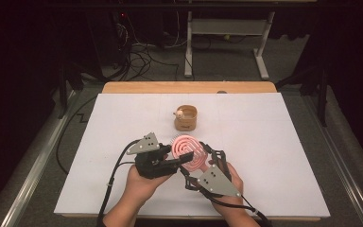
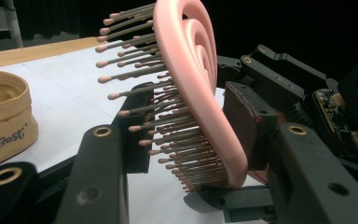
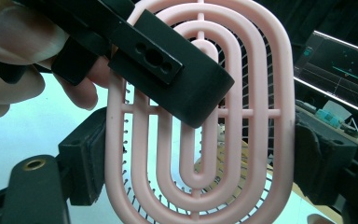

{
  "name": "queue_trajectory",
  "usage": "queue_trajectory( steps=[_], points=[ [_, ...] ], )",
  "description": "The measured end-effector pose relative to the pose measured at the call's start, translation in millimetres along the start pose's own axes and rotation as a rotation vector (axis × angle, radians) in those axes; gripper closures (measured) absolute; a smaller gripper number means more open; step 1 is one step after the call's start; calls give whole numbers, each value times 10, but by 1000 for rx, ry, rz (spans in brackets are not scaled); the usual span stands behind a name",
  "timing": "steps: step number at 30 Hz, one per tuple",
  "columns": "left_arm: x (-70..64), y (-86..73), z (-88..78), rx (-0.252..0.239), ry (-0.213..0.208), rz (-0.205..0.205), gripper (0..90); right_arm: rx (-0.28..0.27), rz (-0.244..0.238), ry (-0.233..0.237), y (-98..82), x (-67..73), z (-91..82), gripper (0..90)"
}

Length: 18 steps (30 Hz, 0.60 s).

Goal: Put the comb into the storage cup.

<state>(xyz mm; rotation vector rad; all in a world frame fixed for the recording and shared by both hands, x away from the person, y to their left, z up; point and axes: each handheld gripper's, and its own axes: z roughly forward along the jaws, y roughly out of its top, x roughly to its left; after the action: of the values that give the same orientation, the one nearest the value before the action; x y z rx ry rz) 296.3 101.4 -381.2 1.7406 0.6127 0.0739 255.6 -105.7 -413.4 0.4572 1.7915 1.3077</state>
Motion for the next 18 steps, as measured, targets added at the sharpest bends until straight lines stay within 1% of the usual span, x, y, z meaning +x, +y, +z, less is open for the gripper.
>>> queue_trajectory(
  steps=[4, 10, 13, 16, 17, 18],
  points=[
    [-10, -1, 2, -4, 5, 8, 543, 0, -3, -2, -1, 1, 1, 201],
    [-29, -5, 8, -10, 8, 11, 560, -1, -18, -18, 1, 8, 0, 201],
    [-39, -8, 9, -10, 16, 16, 567, 0, -30, -27, -1, 16, 1, 200],
    [-45, -5, 8, -15, 21, 12, 577, 0, -37, -34, 0, 21, 4, 200],
    [-43, -3, 1, -21, 16, 12, 597, 3, -44, -35, 0, 27, 4, 200],
    [-52, -1, 0, -21, 21, 17, 603, 5, -52, -40, 1, 39, 7, 200]
  ],
)
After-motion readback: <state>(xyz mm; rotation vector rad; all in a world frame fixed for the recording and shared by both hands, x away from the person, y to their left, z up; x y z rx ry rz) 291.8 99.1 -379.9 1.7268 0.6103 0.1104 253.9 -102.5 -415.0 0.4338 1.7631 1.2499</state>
